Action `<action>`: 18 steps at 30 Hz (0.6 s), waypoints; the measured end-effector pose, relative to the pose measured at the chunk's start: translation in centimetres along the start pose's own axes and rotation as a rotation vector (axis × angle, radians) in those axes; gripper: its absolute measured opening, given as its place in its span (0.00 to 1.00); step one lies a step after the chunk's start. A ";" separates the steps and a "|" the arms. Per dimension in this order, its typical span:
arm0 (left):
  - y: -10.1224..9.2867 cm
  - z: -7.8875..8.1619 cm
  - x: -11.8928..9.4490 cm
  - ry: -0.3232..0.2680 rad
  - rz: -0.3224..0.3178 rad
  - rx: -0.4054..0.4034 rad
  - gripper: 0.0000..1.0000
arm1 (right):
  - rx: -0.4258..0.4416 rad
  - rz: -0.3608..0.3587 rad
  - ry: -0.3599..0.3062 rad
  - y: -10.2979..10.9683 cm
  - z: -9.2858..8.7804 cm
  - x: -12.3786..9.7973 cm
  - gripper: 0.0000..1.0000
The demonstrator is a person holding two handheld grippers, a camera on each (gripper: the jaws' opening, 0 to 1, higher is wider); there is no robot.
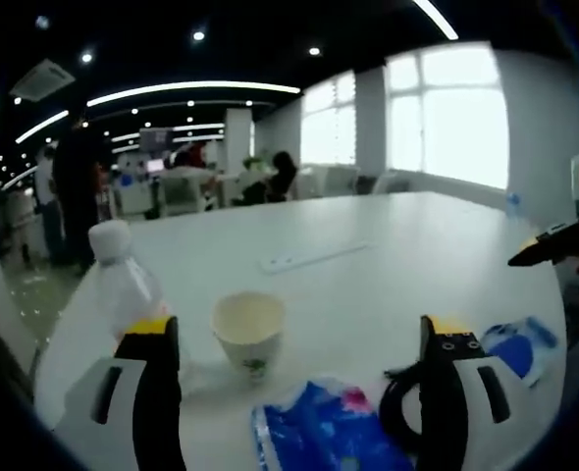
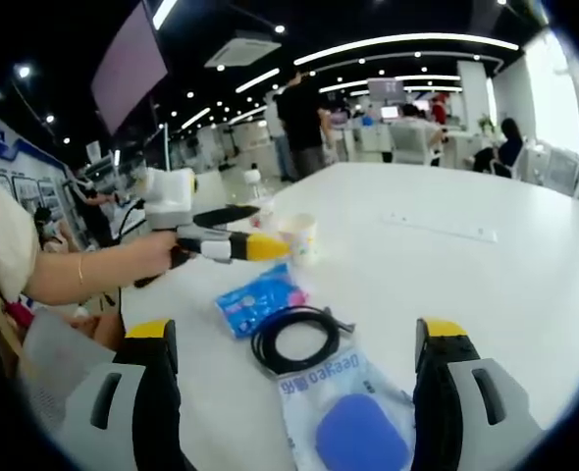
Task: Arrange the tabletop items into an orderly group along one side of the table until the central work area is clear of visible clutter.
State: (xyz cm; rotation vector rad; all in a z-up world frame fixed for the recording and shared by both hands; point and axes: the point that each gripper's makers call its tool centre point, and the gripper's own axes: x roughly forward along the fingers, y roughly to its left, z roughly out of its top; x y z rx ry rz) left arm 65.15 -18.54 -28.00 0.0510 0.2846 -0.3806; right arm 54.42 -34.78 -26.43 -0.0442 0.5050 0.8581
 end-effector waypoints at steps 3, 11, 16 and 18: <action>-0.2 0.2 -0.8 0.002 0.003 0.021 0.99 | 0.000 -0.003 -0.005 0.1 0.3 -0.4 1.00; -1.0 1.1 -2.6 -0.005 -0.032 0.036 0.99 | 0.015 -0.010 -0.038 -0.1 1.3 -1.0 1.00; -2.2 1.7 -3.5 -0.012 -0.070 0.049 0.99 | 0.015 -0.018 -0.028 -0.1 1.0 -1.9 1.00; -2.8 2.2 -3.8 -0.029 -0.092 0.059 0.99 | 0.012 -0.021 -0.019 -0.2 0.7 -2.3 1.00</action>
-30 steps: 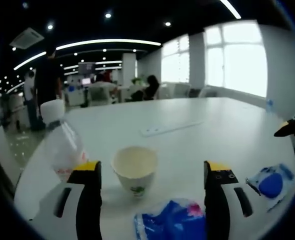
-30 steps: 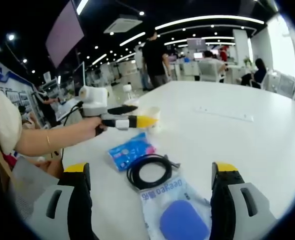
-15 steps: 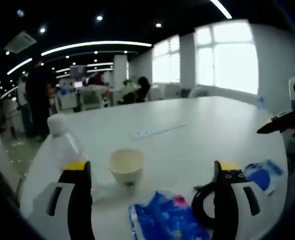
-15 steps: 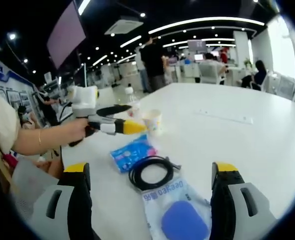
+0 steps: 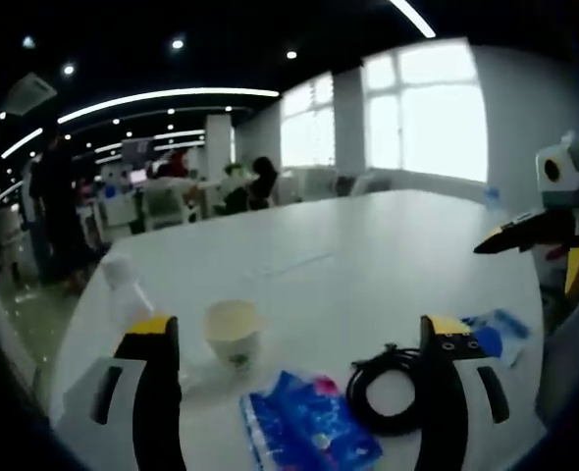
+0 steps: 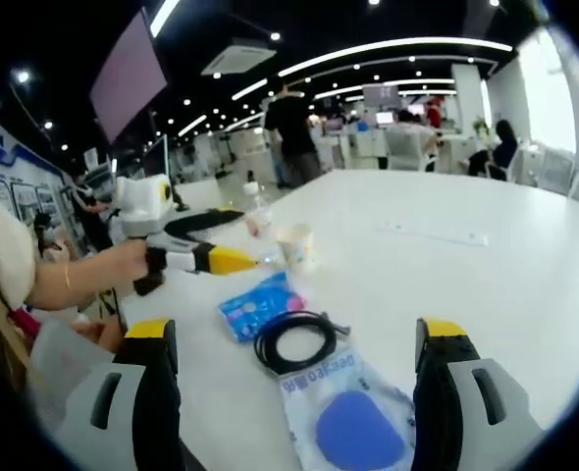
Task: Arrange the tabletop items into an orderly group along one side of the table until the central work area is clear of visible clutter.
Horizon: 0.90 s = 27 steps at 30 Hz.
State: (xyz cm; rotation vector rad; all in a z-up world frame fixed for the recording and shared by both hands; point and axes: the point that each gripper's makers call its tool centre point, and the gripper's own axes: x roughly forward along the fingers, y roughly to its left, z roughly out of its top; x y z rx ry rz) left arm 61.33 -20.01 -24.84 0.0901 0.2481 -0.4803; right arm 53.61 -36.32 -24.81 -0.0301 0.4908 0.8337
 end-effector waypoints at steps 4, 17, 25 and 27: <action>-1.2 0.3 -0.2 0.005 -0.036 0.020 0.99 | -0.005 -0.020 0.023 -0.4 -0.8 -0.8 1.00; -5.0 -0.3 -1.5 0.042 -0.138 0.051 0.96 | 0.011 -0.073 0.064 -1.1 -2.6 -3.2 1.00; -6.7 -3.1 -2.3 0.119 -0.204 0.116 0.93 | 0.063 -0.114 0.093 -1.9 -4.4 -4.6 0.99; -7.2 -3.4 -2.5 0.130 -0.217 0.115 0.92 | 0.081 -0.127 0.104 -2.2 -5.0 -5.0 0.99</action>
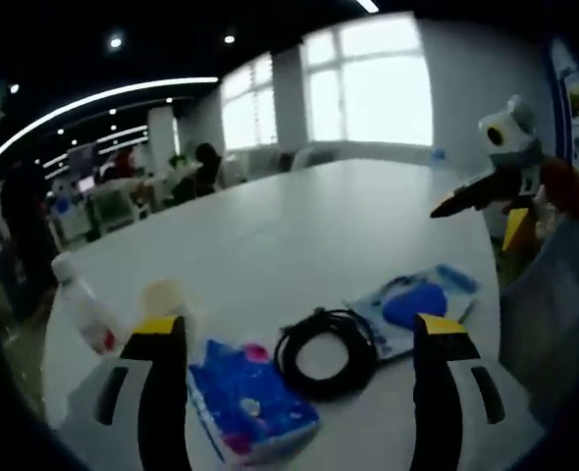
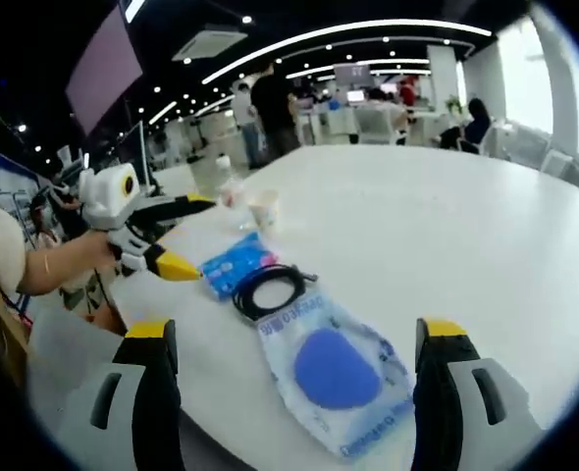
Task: Arrange the tabletop items into an orderly group along one side of the table until the central work area is clear of visible clutter.
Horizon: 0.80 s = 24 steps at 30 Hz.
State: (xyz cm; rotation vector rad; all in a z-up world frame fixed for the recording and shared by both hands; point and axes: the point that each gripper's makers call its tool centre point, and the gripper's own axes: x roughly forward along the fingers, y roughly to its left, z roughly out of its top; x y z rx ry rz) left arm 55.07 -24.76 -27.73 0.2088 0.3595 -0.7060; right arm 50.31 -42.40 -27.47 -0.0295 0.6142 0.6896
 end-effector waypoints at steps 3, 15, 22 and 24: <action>-0.9 -0.2 0.0 0.005 -0.022 -0.001 0.91 | 0.009 -0.018 0.015 -0.5 -0.7 -0.2 0.99; -4.9 -2.9 0.2 0.072 -0.124 -0.072 0.85 | 0.096 -0.073 0.116 -2.2 -4.5 -0.8 0.99; -6.4 -4.2 0.5 0.119 -0.152 -0.144 0.81 | 0.185 -0.081 0.158 -3.0 -6.5 -1.1 0.97; -7.1 -4.2 0.5 0.121 -0.172 -0.174 0.83 | 0.203 -0.093 0.167 -3.3 -7.0 -1.1 0.96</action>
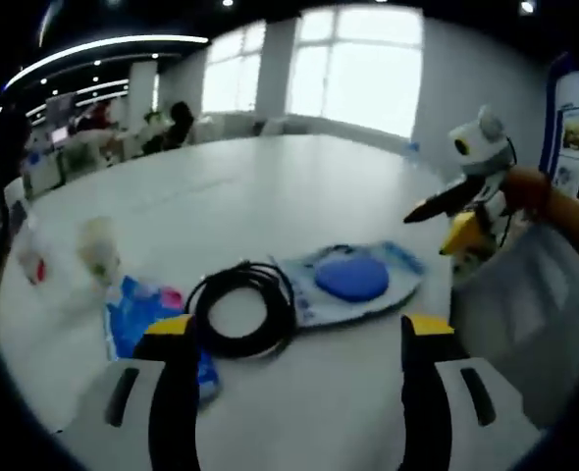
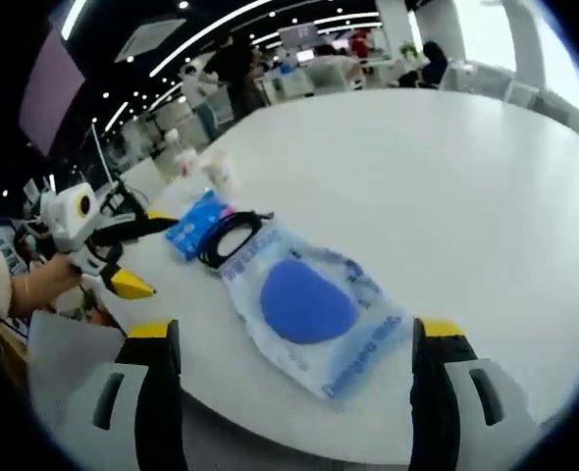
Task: Arrange the tabletop items into an orderly group along one side of the table until the central work area is clear of visible clutter.
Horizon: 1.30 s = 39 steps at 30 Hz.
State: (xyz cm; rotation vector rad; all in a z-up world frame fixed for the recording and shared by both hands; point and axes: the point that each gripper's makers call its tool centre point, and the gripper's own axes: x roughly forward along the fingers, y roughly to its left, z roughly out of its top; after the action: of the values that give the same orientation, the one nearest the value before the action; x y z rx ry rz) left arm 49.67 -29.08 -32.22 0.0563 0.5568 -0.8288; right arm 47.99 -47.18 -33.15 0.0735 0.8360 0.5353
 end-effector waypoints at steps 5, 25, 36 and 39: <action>-1.6 -1.0 0.7 0.040 -0.035 -0.011 0.78 | 0.038 -0.013 0.029 -0.7 -1.0 0.2 0.95; -2.6 -3.4 4.1 0.111 -0.092 -0.191 0.62 | 0.203 -0.042 0.168 -3.0 -4.4 0.9 0.79; -2.1 -3.8 5.6 0.117 -0.093 -0.259 0.53 | 0.169 -0.053 0.197 -2.6 -4.9 0.9 0.67; -1.9 -3.5 5.9 0.104 -0.085 -0.278 0.51 | 0.186 -0.072 0.176 -2.7 -4.5 1.0 0.58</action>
State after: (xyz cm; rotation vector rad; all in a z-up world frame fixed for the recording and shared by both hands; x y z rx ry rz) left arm 49.96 -33.47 -37.79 -0.1807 0.7722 -0.8278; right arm 46.41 -49.73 -37.64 0.1676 1.0552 0.3987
